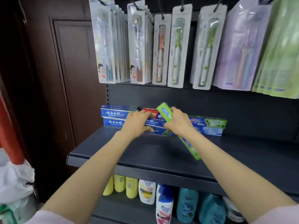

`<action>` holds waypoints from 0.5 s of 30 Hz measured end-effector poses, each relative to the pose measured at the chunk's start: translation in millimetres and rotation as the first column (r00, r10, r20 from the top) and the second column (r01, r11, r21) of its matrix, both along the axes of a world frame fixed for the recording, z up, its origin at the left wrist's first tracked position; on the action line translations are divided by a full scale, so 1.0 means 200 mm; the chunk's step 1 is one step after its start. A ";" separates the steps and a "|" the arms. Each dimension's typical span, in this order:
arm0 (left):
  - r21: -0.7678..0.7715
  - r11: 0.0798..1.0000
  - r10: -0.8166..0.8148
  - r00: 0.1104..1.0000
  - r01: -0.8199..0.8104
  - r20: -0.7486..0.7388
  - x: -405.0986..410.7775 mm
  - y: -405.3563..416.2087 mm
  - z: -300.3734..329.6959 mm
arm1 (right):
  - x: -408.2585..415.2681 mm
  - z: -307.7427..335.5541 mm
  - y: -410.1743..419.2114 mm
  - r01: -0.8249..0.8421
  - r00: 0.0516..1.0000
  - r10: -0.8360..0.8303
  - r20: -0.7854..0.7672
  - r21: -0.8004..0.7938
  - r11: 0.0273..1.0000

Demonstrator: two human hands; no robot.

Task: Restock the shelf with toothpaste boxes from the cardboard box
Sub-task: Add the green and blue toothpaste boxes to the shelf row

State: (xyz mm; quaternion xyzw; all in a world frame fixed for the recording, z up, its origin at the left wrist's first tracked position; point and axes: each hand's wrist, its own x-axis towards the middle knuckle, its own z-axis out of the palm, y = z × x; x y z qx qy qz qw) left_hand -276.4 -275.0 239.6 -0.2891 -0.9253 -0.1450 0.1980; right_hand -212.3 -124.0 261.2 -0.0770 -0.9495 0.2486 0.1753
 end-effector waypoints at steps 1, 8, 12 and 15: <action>0.033 0.999 0.004 1.000 -0.004 0.023 -0.05 -0.05 -0.01 | -0.04 0.01 -0.04 -0.006 0.999 0.004 -0.032 -0.044 0.999; 0.059 0.988 0.127 0.973 -0.141 0.193 -0.34 -0.34 -0.05 | -0.29 0.03 -0.27 -0.108 0.993 0.111 0.027 -0.107 0.988; -0.069 0.974 0.226 0.953 -0.216 0.200 -0.47 -0.46 -0.07 | -0.41 0.02 -0.37 -0.142 0.989 0.145 0.038 -0.067 0.988; -0.098 0.964 0.258 0.957 -0.247 0.134 -0.55 -0.49 -0.11 | -0.46 0.02 -0.41 -0.126 0.991 0.130 0.026 -0.126 0.984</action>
